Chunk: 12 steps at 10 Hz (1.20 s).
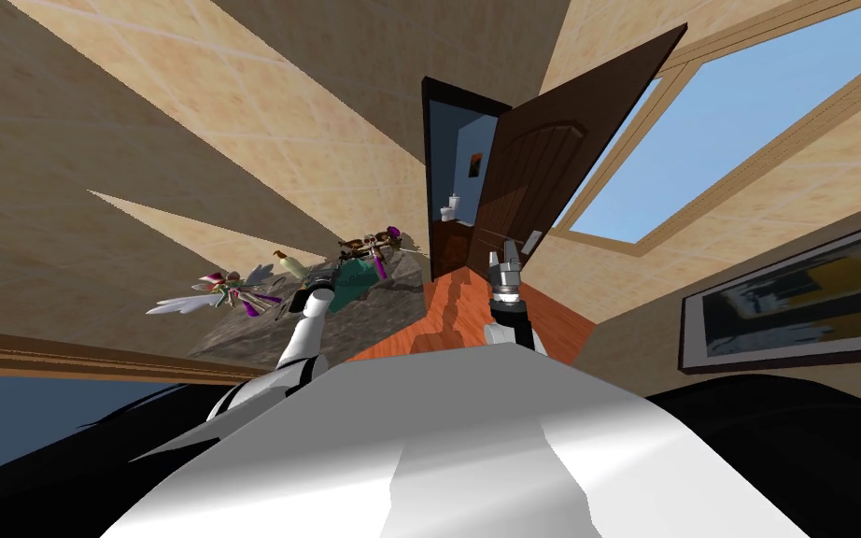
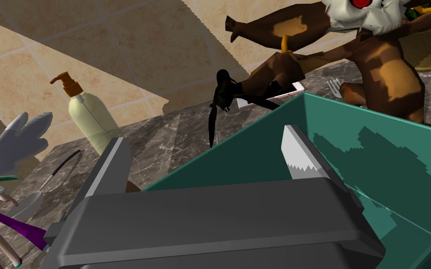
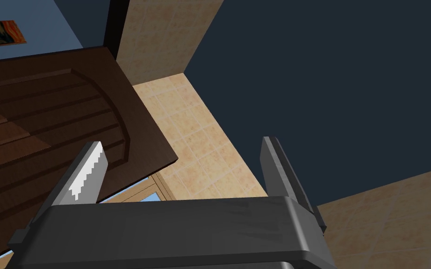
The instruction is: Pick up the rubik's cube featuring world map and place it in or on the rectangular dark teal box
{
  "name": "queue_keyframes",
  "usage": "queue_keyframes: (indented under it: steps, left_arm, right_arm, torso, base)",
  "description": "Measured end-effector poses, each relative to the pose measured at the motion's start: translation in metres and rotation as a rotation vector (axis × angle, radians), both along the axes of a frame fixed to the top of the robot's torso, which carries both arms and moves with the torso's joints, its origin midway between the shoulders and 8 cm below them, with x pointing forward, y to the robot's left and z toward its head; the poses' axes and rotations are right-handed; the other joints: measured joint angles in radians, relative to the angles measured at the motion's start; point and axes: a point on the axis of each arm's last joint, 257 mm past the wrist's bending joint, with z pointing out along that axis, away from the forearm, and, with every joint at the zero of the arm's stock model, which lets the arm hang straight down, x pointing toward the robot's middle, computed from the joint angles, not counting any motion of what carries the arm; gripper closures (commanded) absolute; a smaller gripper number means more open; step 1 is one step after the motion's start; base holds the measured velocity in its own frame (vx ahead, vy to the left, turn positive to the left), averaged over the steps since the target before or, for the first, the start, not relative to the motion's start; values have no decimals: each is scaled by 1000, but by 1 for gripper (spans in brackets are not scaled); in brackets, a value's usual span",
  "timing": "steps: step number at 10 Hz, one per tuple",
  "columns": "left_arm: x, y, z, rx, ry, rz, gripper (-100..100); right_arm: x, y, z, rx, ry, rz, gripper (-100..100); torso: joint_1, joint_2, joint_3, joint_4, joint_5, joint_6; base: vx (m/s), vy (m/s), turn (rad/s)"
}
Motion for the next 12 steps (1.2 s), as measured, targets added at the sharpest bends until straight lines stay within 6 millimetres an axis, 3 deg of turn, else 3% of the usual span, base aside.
queue_keyframes:
  steps: [3, 4, 5, 7, 10, 12]
  left_arm:
    - [24, -9, 16, -13, -17, -13, -100]
    - [25, -9, 8, -23, -5, -10, -100]
    - [26, -7, 4, -28, 4, -7, -100]
    - [37, -2, 14, -16, 11, 2, -100]
    - [58, -12, 23, -35, 12, -8, -100]
    - [69, -11, 32, -25, 24, -4, -100]
  right_arm:
    - [0, 0, 0, 0, 0, 0, 0]
    - [0, 0, 0, 0, 0, 0, 0]
    - [0, 0, 0, 0, 0, 0, 0]
    - [0, 0, 0, 0, 0, 0, 0]
    - [0, 0, 0, 0, 0, 0, 0]
    - [0, 0, 0, 0, 0, 0, 0]
  torso:
    - [0, -8, -4, -2, 0, 0]
    - [1, -9, -5, -2, 0, 0]
    - [1, -10, -5, -2, 0, 0]
    - [0, 2, 1, 0, 0, 0]
    - [1, -9, -5, -2, 0, 0]
    - [-1, 1, 1, 0, 0, 0]
  base:
    - [-5, -3, 0]
    - [11, 0, 1]
    - [-151, -25, -59]
    - [-151, -6, -15]
    - [-41, -8, -21]
    - [-132, -1, -9]
